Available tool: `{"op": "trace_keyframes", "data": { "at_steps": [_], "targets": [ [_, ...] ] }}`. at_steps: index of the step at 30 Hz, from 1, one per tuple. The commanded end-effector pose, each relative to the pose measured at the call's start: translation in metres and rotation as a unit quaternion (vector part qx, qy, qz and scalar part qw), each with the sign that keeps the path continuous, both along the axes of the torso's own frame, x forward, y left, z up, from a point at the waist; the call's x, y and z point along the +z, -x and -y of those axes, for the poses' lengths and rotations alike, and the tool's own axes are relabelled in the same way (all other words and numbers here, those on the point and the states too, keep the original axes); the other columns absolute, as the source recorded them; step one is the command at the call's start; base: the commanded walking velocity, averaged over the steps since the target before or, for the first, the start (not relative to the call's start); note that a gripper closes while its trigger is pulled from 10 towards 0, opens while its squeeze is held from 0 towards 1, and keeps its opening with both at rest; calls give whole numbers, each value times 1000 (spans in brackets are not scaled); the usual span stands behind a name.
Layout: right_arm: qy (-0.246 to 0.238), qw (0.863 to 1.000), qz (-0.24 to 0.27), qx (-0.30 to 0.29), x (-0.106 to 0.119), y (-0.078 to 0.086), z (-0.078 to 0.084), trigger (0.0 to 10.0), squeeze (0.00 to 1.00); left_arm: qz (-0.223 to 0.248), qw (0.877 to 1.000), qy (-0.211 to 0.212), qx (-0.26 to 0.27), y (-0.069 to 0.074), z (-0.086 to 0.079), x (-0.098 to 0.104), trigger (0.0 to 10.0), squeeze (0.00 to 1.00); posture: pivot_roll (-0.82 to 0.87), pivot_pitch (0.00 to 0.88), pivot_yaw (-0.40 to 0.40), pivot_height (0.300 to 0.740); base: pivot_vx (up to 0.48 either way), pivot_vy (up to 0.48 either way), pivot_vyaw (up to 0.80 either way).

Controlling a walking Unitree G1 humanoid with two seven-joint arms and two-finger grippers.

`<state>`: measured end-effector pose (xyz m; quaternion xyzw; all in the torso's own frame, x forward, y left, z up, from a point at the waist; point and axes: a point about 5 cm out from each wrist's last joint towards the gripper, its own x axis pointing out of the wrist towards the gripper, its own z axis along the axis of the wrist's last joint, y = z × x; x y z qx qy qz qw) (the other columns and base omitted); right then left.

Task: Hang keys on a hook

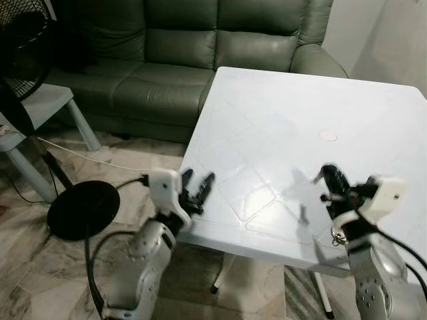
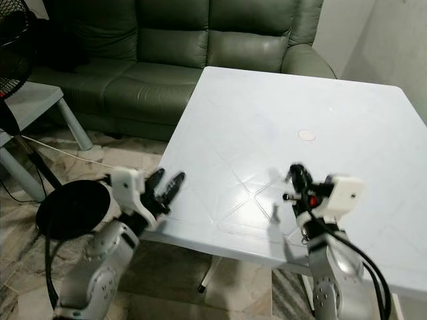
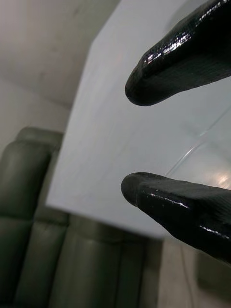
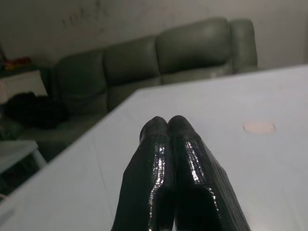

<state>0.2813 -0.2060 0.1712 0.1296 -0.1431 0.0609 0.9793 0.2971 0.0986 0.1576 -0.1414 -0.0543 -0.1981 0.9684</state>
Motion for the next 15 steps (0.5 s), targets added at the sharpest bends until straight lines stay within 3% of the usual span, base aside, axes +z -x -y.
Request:
{"op": "trace_keyframes", "data": {
  "at_steps": [1,4,9,10,15],
  "targets": [
    [3,1000,25,-9,14,0,-1,0,0,1,1000,8,22,-8,-11,3,10000,0,62,91,-24,740,0,0,0],
    [31,998,52,-19,28,-2,-2,0,0,19,999,6,50,-18,-30,16,10000,0,60,80,-22,740,0,0,0],
    [51,996,67,-40,35,-3,-1,0,0,37,997,10,68,-23,-47,26,10000,0,60,75,-22,740,0,0,0],
    [60,995,65,-53,36,-4,-3,10000,0,42,996,15,77,-25,-55,30,10000,0,60,67,-20,740,0,0,0],
    [54,996,48,-56,25,-4,-8,10000,0,37,996,17,83,-24,-62,25,10000,0,59,48,-15,740,0,0,0]
  ]
}}
